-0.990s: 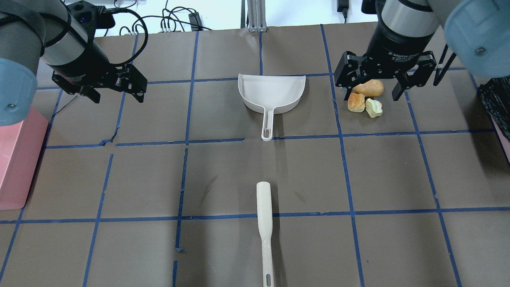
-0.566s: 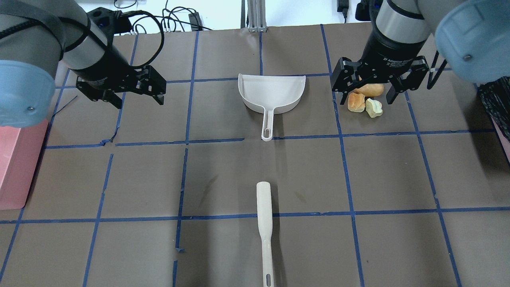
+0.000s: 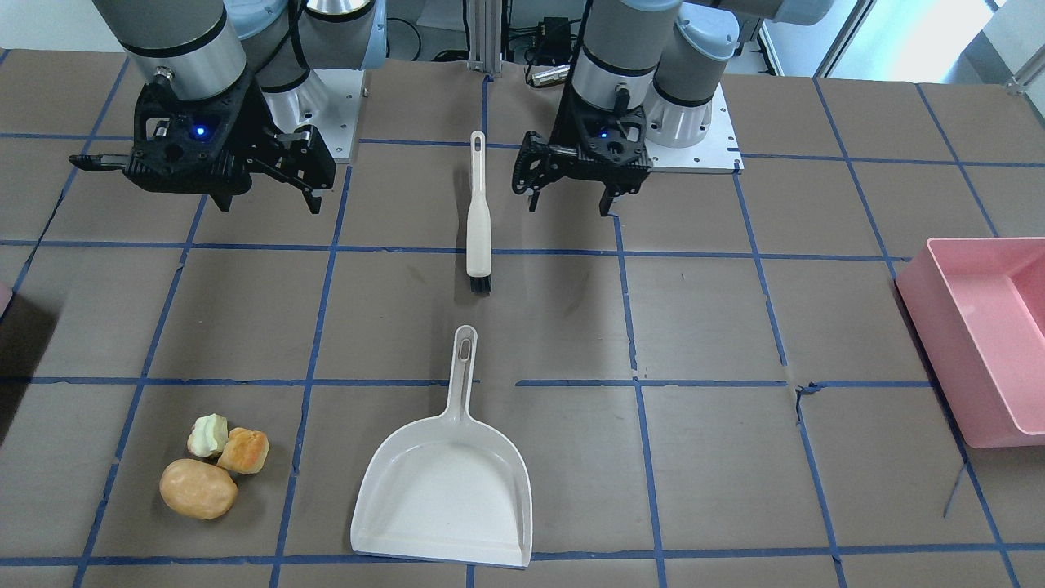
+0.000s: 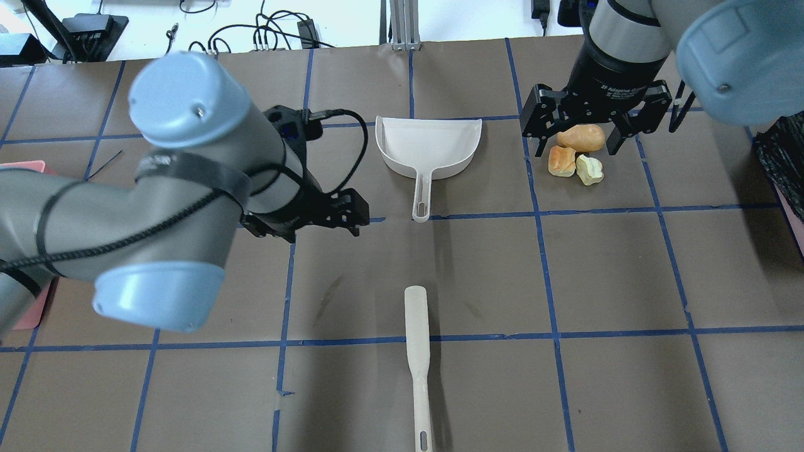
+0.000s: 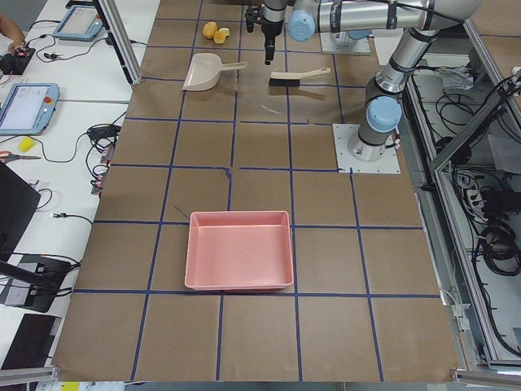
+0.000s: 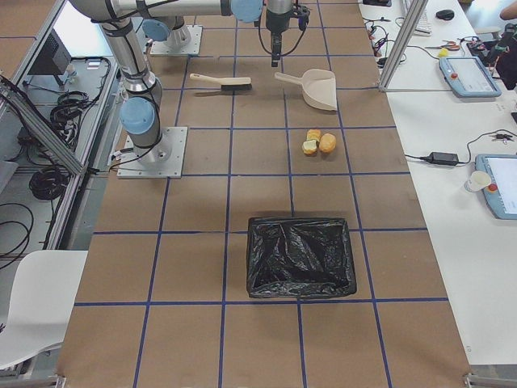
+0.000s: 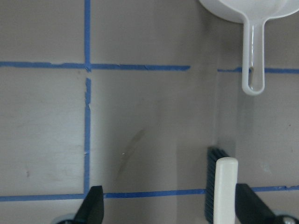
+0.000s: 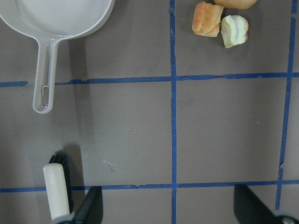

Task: Sweep and dump trash in nearest bin
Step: 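Lower the left gripper onto the white brush handle and close it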

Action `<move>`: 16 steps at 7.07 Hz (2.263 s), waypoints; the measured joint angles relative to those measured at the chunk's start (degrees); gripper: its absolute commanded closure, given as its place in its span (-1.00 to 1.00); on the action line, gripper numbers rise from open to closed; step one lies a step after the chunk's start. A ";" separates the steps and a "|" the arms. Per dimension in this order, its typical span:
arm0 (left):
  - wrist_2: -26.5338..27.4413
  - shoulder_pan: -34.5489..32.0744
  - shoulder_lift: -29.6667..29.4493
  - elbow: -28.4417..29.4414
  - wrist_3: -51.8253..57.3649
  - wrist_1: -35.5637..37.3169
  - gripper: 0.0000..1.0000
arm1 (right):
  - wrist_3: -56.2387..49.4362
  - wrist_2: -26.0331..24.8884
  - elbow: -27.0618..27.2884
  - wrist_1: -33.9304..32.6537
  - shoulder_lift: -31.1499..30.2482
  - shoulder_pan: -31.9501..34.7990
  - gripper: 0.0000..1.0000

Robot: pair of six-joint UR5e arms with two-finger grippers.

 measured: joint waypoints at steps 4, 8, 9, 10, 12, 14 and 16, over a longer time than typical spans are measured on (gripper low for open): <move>5.39 -15.04 -0.81 -11.93 -15.86 19.09 -0.99 | -0.06 0.47 -0.12 0.02 -0.07 0.07 -1.00; 11.43 -22.64 -1.65 -16.60 -21.55 24.51 -0.96 | -0.06 0.48 0.01 -0.06 -0.28 0.18 -1.00; 12.13 -23.67 -2.47 -17.65 -22.89 26.16 -0.96 | -0.06 0.48 0.02 -0.06 -0.21 0.18 -1.00; 12.55 -24.76 -3.77 -18.46 -24.19 27.76 -0.96 | -0.17 0.48 0.02 -0.06 -0.19 0.19 -1.00; 14.25 -28.02 -8.09 -18.97 -26.71 32.15 -0.96 | -0.82 0.50 0.20 -0.05 -0.35 0.19 -1.00; 14.80 -30.39 -10.45 -19.06 -28.28 34.11 -0.96 | -1.08 1.46 0.21 0.04 -0.28 0.11 -1.00; 14.88 -32.62 -10.65 -19.33 -29.41 34.31 -0.96 | -1.38 2.39 0.30 0.06 -0.22 0.09 -1.00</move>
